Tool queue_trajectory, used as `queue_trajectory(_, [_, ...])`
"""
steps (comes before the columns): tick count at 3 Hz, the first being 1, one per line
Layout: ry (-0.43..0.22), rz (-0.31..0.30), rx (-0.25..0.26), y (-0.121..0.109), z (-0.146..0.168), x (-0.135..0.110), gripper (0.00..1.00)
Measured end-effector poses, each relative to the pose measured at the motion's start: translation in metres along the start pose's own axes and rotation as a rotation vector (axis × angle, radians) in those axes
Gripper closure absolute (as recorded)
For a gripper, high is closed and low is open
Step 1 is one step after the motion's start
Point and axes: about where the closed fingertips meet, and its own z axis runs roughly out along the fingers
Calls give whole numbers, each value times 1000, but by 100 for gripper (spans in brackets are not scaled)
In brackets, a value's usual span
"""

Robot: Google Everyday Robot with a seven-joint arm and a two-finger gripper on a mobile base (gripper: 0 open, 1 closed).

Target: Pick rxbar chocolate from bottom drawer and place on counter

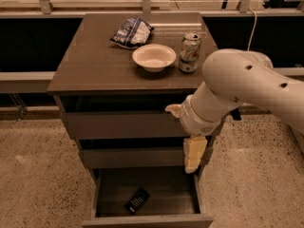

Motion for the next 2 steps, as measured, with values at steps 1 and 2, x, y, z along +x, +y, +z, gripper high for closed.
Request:
queue_trajectory(1, [-3, -10, -13, -1, 2, -2, 0])
queue_trajectory(2, [-48, -120, -141, -2, 56, -21, 0])
